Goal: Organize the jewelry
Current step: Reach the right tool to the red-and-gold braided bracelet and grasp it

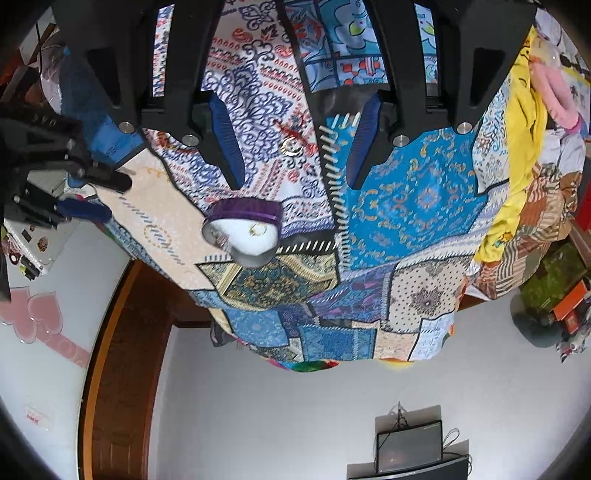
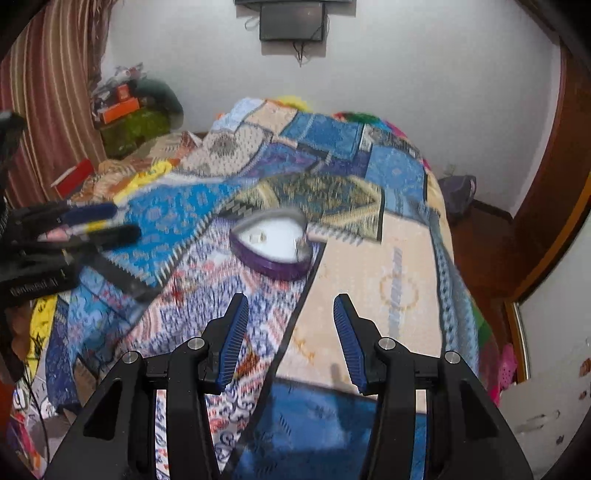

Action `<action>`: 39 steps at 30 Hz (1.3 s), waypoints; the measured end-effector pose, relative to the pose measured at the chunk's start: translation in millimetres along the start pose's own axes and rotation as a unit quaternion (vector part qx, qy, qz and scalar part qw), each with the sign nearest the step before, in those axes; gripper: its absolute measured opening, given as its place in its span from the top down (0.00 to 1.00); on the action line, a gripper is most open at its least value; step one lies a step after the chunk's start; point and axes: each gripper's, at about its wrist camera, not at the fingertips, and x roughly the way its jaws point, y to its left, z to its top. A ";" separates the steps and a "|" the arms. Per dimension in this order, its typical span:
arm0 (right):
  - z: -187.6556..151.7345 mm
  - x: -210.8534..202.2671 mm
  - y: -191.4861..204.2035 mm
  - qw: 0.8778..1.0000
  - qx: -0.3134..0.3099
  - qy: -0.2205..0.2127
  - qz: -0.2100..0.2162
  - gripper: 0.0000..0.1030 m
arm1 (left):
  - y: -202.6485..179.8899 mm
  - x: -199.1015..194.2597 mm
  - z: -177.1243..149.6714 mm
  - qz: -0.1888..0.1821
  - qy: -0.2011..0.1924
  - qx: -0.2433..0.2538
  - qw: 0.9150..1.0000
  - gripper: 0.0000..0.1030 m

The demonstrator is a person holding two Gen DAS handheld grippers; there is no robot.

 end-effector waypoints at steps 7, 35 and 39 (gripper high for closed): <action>-29.2 24.8 13.2 0.999 -0.002 0.046 0.005 0.57 | 9.3 7.6 -16.2 0.019 0.015 -0.008 1.000 0.46; -46.6 48.2 23.9 0.998 -0.016 0.064 0.010 0.93 | 1.1 32.9 -50.1 -0.024 0.067 -0.006 0.997 0.46; -48.7 46.3 25.2 0.998 -0.027 0.062 0.003 0.92 | -21.3 43.9 -56.3 -0.056 0.092 0.020 0.994 0.46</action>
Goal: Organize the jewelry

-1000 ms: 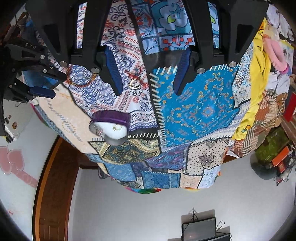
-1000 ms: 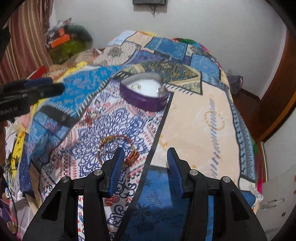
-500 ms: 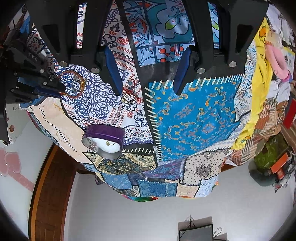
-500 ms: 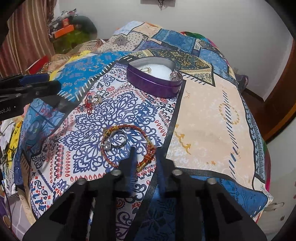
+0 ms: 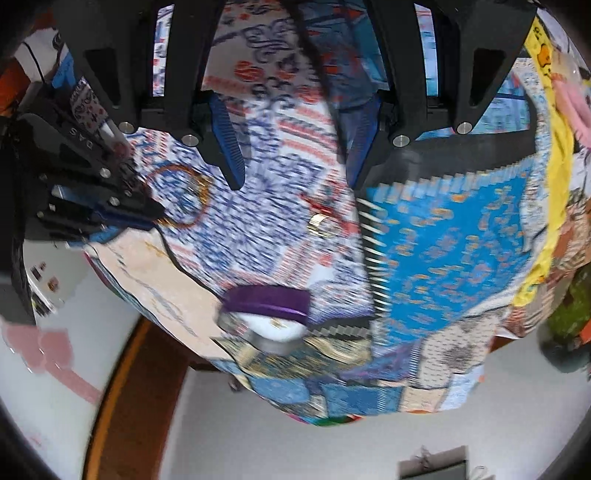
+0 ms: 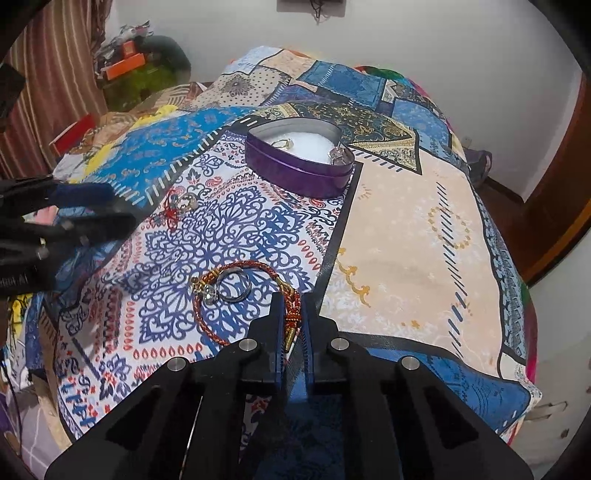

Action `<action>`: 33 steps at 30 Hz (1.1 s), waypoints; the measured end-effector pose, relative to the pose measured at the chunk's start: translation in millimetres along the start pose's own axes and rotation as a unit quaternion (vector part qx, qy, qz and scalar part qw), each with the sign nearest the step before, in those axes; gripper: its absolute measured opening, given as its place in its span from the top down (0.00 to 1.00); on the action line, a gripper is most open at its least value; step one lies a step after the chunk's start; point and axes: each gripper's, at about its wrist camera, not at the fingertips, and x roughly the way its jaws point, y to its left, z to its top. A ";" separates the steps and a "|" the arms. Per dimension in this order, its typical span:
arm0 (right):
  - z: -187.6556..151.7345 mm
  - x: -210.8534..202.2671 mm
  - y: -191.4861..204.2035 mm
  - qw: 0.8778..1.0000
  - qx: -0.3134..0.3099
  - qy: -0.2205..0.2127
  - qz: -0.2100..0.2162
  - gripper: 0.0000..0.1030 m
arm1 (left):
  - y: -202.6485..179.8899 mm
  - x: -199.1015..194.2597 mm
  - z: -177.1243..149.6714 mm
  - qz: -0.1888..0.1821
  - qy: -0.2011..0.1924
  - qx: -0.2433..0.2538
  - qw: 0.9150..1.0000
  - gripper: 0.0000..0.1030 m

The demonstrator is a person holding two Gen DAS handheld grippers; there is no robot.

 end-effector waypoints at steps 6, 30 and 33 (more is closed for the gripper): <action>-2.0 -2.1 -3.1 1.000 0.000 -0.002 0.007 0.92 | -25.1 15.9 -5.5 -0.015 0.021 0.030 0.999 0.46; -4.3 -0.3 -10.2 0.999 0.010 -0.007 0.032 0.92 | -14.3 26.4 12.3 -0.073 0.018 -0.045 0.996 0.73; -4.3 0.4 -11.2 0.999 0.011 -0.007 0.034 0.92 | -19.4 35.8 10.0 -0.056 0.025 -0.035 0.998 0.79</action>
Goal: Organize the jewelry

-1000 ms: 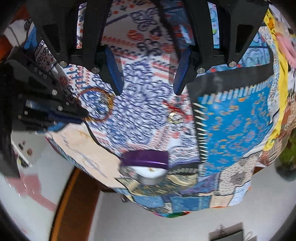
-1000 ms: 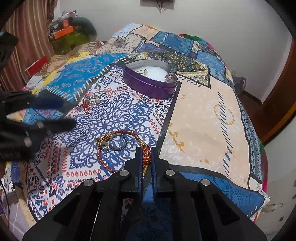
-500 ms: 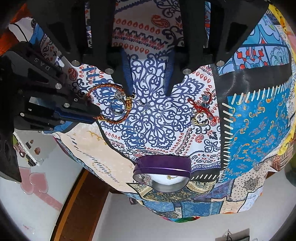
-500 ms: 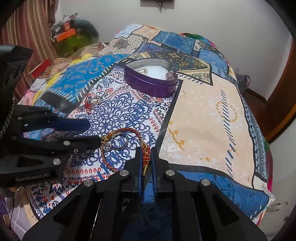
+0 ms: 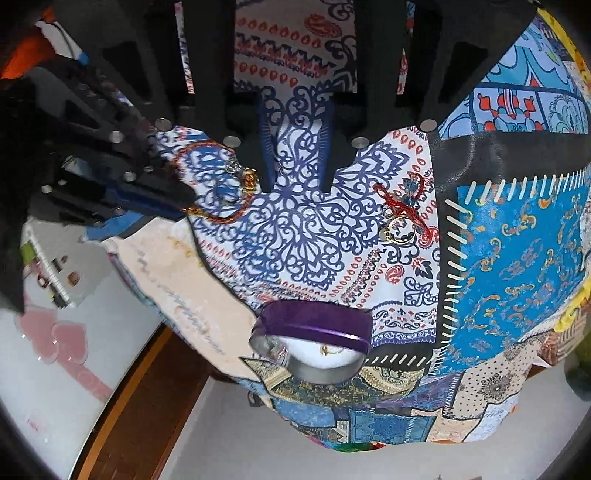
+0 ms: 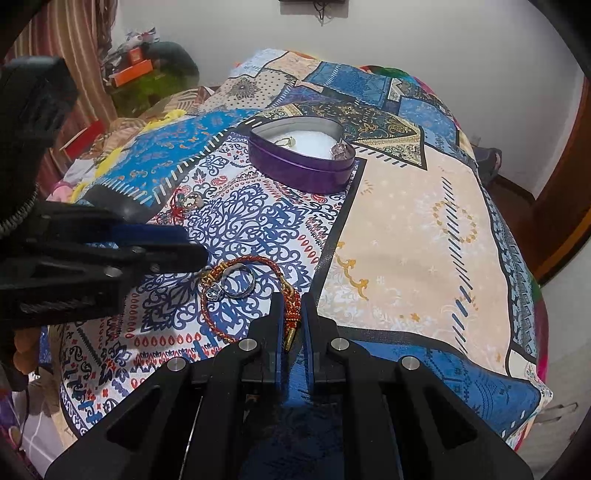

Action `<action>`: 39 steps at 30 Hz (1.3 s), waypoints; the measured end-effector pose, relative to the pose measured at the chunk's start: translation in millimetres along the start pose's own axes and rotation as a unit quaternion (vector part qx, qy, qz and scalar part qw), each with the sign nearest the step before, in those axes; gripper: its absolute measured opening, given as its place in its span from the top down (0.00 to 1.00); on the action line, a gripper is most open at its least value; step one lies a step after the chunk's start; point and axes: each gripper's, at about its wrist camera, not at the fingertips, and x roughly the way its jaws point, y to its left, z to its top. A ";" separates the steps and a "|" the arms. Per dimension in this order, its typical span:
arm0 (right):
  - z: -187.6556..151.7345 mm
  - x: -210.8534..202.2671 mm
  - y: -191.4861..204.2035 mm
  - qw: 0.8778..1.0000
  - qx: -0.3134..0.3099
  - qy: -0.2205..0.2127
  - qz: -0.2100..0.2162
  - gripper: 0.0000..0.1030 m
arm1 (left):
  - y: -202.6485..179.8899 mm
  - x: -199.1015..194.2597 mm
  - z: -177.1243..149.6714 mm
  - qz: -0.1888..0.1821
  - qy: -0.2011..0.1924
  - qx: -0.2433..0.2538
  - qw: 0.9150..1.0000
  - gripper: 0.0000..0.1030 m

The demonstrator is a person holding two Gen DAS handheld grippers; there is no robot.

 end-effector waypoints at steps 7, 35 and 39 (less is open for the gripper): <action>-0.4 0.3 -0.4 1.000 0.001 0.000 0.000 0.92 | 4.3 2.0 -0.7 0.000 -0.005 -0.009 1.000 0.86; 11.4 -29.5 -1.9 0.999 0.019 -0.043 0.011 0.93 | 6.2 -53.6 11.3 0.015 -0.055 -0.007 0.998 0.99; 15.3 -36.6 -3.9 0.998 0.022 -0.055 0.011 0.93 | -0.8 -44.0 2.0 0.021 -0.030 0.007 0.999 0.72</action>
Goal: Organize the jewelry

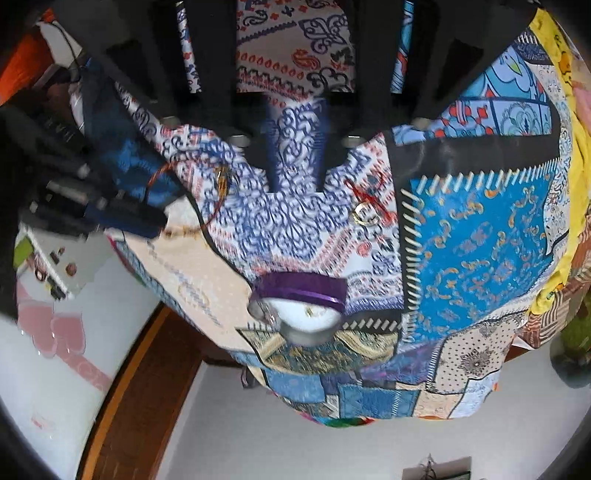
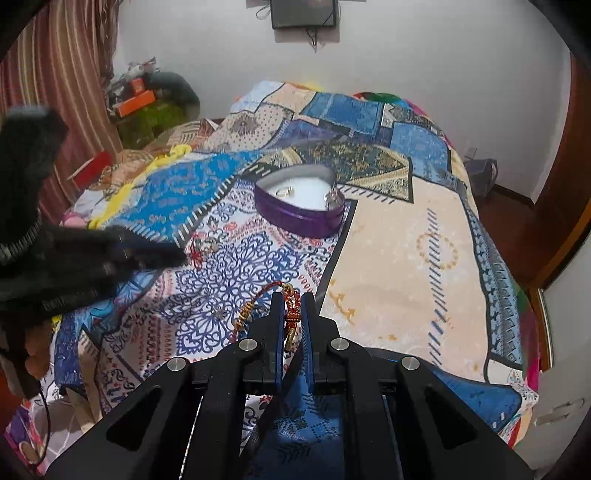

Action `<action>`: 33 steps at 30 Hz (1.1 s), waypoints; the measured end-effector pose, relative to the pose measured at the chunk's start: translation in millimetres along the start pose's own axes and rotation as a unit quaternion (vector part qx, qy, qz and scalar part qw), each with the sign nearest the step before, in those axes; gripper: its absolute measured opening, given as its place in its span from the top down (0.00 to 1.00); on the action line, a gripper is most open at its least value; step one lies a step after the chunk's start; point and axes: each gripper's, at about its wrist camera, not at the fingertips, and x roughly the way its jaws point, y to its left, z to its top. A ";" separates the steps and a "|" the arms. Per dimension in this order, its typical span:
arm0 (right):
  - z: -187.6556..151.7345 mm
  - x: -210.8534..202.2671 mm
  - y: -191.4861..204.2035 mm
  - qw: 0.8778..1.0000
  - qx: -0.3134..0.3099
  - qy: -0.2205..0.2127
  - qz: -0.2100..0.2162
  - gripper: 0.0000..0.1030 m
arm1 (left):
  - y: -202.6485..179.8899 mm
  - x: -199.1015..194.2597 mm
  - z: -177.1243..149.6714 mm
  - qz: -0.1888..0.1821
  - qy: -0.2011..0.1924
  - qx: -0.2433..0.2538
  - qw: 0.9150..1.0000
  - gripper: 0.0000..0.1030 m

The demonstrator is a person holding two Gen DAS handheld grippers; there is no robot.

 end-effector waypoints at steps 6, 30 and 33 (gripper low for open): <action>4.2 -7.8 -4.7 1.000 0.005 -0.012 -0.001 0.93 | -15.7 11.5 -7.3 -0.017 0.019 0.018 1.000 0.66; 16.1 -9.4 -18.2 0.999 0.018 -0.027 -0.001 0.93 | -12.8 0.7 8.8 0.012 -0.022 0.023 0.999 0.92; 23.0 -9.1 -18.7 0.999 0.019 -0.034 0.000 0.92 | -9.8 -11.4 21.1 0.016 -0.043 0.021 0.999 0.92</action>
